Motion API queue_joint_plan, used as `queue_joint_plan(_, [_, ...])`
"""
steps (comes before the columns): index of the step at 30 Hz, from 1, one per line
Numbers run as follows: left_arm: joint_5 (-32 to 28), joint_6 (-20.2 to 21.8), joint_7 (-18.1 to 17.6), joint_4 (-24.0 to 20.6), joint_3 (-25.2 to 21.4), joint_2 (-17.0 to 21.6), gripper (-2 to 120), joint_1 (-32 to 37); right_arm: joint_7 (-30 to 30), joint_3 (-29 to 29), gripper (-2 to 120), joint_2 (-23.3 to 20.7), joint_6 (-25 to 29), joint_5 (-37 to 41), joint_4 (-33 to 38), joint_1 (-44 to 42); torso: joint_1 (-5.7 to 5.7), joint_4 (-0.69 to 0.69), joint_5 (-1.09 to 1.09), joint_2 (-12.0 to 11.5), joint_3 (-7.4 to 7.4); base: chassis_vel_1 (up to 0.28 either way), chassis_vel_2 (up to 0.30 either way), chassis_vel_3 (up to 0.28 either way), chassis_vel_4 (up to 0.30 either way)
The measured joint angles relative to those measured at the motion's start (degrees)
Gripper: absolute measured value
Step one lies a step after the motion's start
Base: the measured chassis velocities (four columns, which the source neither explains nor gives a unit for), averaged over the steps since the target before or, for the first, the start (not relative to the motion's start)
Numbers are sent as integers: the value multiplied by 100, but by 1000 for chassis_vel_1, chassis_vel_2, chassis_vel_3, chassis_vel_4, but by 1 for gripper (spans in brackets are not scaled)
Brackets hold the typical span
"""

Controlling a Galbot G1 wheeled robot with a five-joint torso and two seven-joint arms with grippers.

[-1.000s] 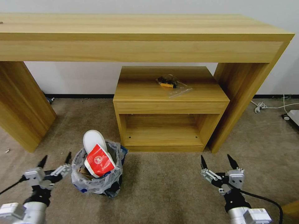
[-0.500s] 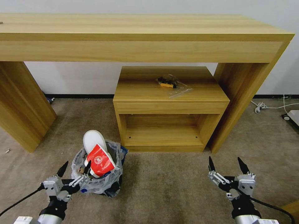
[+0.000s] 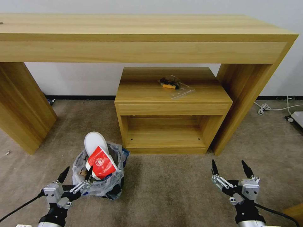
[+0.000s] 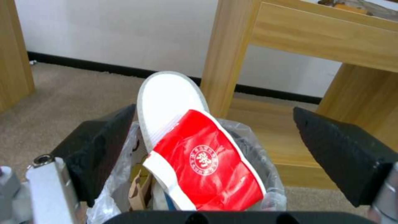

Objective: Pick up the trash bin and place the garbage on the floor into it.

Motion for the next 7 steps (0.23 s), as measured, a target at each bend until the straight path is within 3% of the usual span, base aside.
queue_joint_plan(7, [-3,5,-5,0,-3,2,100,-3,0,0,100,0,-5,0,-2,3,0,0,0,0,0,0,0,0,0])
